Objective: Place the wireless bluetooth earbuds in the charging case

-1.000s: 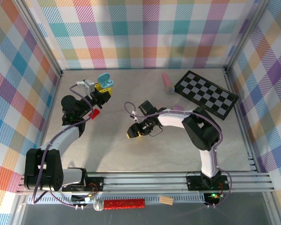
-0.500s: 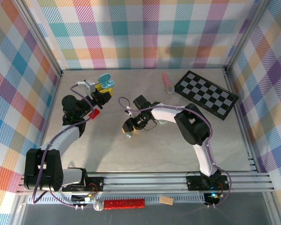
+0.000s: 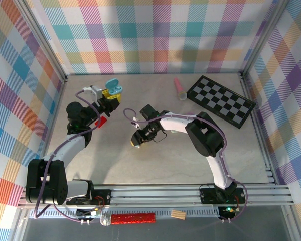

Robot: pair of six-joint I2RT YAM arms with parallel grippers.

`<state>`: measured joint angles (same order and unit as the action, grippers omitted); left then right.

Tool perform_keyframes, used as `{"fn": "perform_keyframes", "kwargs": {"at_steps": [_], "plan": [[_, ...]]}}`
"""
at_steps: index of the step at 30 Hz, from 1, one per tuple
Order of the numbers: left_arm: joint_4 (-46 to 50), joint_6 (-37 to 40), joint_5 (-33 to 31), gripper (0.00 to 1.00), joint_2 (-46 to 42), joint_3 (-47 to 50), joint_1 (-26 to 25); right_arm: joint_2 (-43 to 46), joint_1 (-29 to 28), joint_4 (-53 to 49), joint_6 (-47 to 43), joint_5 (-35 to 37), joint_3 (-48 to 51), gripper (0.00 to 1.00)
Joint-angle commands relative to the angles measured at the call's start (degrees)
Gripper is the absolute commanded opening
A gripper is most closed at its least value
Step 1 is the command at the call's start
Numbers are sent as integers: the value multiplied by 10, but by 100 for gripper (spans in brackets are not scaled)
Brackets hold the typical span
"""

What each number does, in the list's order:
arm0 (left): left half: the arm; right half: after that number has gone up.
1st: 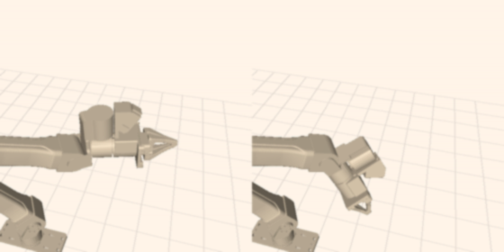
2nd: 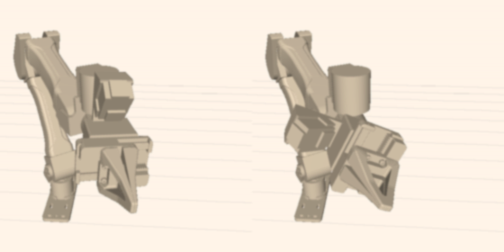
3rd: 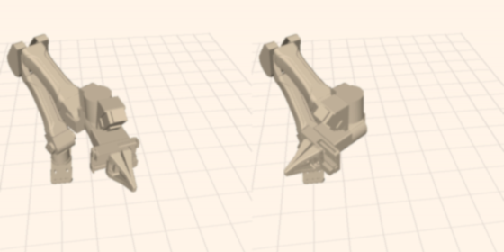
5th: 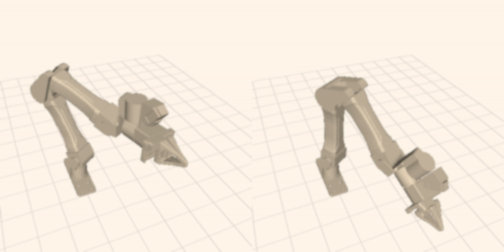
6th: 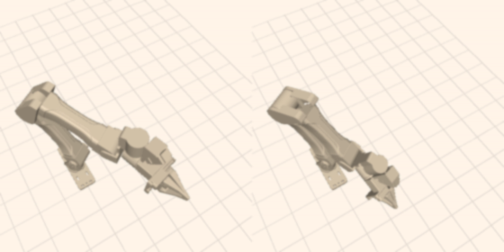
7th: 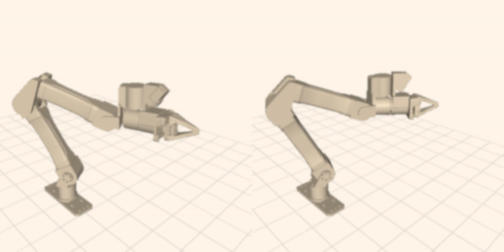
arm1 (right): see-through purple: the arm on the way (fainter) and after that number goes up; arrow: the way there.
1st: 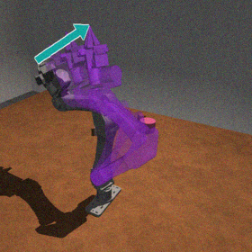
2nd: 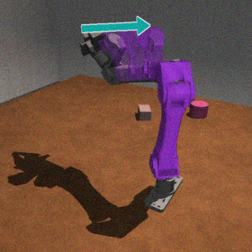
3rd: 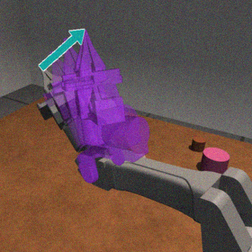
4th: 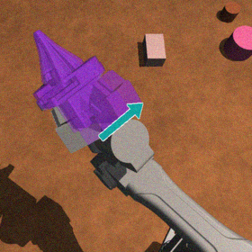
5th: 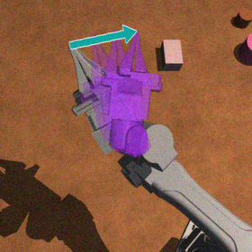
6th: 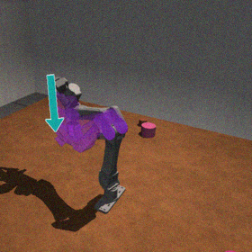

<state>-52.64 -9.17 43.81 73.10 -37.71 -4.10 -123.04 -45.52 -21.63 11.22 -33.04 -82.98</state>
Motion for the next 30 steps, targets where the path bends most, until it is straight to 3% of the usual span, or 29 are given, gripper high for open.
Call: {"fn": "perform_keyframes", "kwargs": {"at_steps": [1,11,22,30], "plan": [[-21,10,-1,35,-9,-1,-4,-3,-11,-32,-11,-6,11,41],[-23,9,1,35,-1,-7,-4,-6,-11,-35,-9,10,11,29],[-26,8,2,35,1,-4,-4,-8,-11,-40,7,39,6,22],[-25,42,-26,35,-6,15,-28,68,4,14,56,67,52,21]]}}
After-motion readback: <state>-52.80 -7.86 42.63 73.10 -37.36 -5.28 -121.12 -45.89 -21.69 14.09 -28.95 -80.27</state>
